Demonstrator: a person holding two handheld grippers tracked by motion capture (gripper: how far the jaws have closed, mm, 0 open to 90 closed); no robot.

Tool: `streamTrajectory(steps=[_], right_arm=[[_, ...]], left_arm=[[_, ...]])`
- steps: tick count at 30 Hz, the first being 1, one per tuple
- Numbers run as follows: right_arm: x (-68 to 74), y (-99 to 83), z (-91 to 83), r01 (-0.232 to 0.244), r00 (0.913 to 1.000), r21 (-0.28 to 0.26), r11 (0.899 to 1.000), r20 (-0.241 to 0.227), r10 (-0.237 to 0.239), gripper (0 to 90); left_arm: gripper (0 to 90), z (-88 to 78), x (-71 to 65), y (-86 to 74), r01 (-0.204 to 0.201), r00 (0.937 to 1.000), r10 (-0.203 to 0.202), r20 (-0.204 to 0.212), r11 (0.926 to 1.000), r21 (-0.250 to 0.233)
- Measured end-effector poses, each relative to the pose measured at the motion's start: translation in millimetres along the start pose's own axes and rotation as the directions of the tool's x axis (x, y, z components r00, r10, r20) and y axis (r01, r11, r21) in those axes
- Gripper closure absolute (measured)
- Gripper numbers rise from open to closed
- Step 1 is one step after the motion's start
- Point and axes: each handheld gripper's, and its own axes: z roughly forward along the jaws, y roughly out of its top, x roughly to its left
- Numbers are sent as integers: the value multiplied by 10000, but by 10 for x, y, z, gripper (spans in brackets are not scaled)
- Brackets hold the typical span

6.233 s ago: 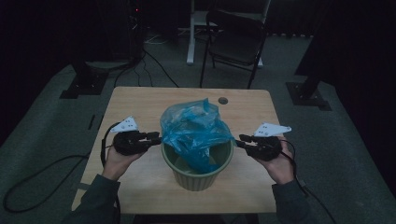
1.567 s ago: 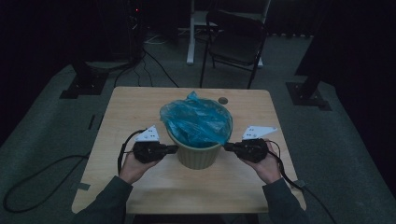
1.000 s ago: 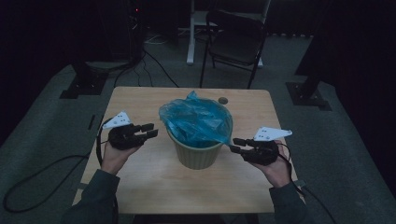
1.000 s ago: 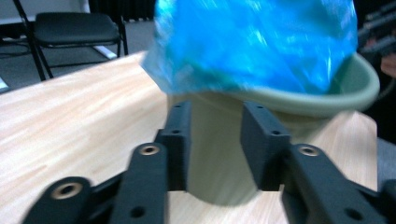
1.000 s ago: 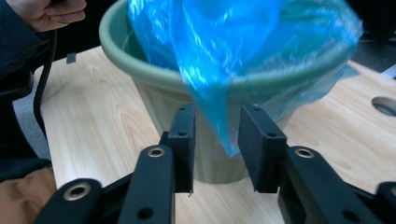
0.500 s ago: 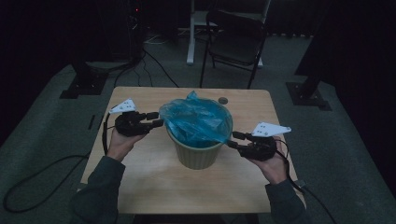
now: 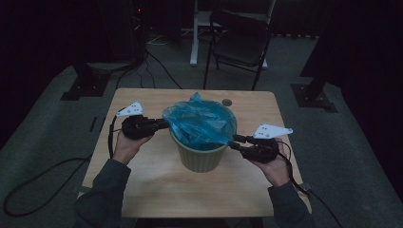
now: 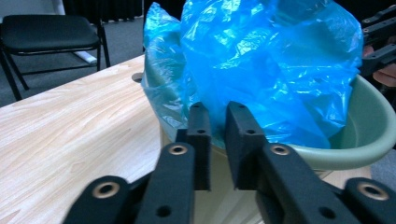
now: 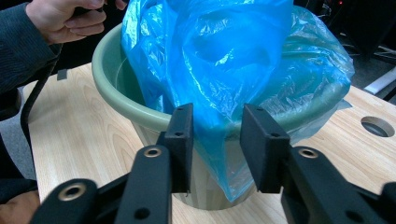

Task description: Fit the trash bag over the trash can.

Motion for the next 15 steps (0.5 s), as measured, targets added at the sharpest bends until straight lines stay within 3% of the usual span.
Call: streamTrajectory(steps=[3,5,6,15], right_arm=[[14,2,2,93,9999,24,10000,43,-93,766],[15,1,0,95,10000,33,9999,-7,-95,766],[26,-2,-1,188,9998,52,9998,-31,-188,831],[67,-29,20,378,9981,241,9990,-487,-366,876]], left_arm=[[880,-2,-32,-13,-88,10000,88,20,10000,-9],[891,-2,-32,-13,-88,10000,88,20,10000,-9],[898,-8,-56,-29,-137,9999,137,29,9999,-31],[900,-36,-147,-109,-219,9997,220,48,9997,-71]])
